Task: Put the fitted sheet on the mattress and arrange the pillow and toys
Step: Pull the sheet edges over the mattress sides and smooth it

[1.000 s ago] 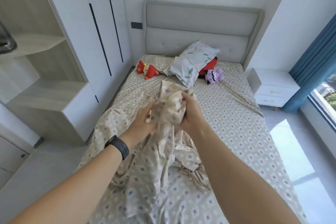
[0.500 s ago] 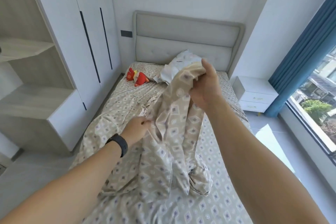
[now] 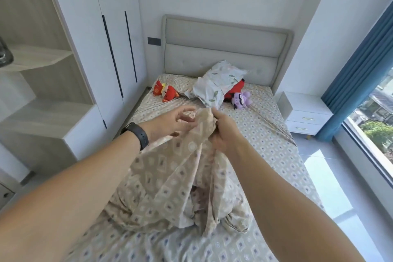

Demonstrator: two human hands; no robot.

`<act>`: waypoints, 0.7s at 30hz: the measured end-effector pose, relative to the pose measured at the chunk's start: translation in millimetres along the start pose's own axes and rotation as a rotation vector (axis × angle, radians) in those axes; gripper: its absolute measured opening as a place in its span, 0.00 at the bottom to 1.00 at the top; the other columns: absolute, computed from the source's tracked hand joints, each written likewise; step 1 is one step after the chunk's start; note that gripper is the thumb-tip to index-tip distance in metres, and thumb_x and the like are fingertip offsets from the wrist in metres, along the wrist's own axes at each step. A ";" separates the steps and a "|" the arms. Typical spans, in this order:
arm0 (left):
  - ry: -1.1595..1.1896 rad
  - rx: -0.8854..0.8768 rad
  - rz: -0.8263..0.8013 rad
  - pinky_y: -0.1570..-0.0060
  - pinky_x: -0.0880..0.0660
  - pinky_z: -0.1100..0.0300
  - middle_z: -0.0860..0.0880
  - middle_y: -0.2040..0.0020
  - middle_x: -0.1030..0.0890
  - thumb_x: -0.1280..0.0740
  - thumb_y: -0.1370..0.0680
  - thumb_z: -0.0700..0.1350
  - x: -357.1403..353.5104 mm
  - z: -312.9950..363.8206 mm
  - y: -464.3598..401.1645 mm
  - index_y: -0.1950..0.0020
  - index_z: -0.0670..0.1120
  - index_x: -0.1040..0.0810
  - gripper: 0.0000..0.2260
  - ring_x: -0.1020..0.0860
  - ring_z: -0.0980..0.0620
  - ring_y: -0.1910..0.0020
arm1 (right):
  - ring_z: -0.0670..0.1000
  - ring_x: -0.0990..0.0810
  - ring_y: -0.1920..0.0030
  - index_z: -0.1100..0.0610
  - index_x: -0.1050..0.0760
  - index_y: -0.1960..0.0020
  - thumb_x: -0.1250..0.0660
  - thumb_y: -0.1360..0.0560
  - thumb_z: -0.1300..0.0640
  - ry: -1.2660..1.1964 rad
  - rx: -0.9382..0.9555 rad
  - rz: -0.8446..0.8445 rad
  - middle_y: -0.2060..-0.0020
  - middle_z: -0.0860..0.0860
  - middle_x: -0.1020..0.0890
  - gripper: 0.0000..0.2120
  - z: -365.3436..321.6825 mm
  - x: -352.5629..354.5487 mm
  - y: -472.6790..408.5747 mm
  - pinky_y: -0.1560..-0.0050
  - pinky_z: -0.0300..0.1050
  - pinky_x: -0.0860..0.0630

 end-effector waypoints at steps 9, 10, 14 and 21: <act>-0.226 -0.073 -0.082 0.26 0.41 0.48 0.61 0.24 0.48 0.20 0.34 0.60 -85.4 -35.6 -8.9 0.20 0.59 0.52 0.53 0.43 0.55 0.26 | 0.50 0.18 0.70 0.65 0.24 0.58 0.42 0.16 0.65 -0.378 0.227 0.049 0.68 0.54 0.19 0.14 -97.2 -5.1 14.7 0.62 0.41 0.17; -0.245 -0.112 -0.045 0.28 0.41 0.51 0.60 0.25 0.48 0.19 0.35 0.59 -89.5 -26.8 -13.3 0.20 0.57 0.52 0.55 0.43 0.57 0.28 | 0.51 0.17 0.67 0.66 0.23 0.57 0.42 0.16 0.64 -0.396 0.220 0.016 0.66 0.55 0.18 0.14 -96.6 -9.2 15.3 0.61 0.42 0.17; -0.488 -0.161 0.031 0.35 0.30 0.53 0.49 0.29 0.30 0.22 0.34 0.63 -106.5 -21.1 -31.8 0.24 0.52 0.35 0.43 0.30 0.48 0.34 | 0.53 0.17 0.52 0.65 0.21 0.49 0.43 0.15 0.60 -0.387 0.182 -0.065 0.57 0.55 0.15 0.14 -91.8 -20.0 18.6 0.49 0.47 0.17; 0.002 0.068 0.341 0.60 0.29 0.50 0.42 0.60 0.24 0.44 0.17 0.51 -48.5 -28.2 -38.6 0.53 0.40 0.26 0.16 0.25 0.43 0.63 | 0.49 0.19 0.41 0.48 0.25 0.34 0.43 0.15 0.55 0.028 0.269 -0.019 0.39 0.47 0.17 0.13 -90.0 15.4 8.7 0.39 0.50 0.24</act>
Point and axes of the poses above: each hand's wrist, its own y-axis away from the middle knuckle, its own x-axis out of the back of the hand, z = x × y, the point moved 9 cm from there along -y, towards the middle knuckle
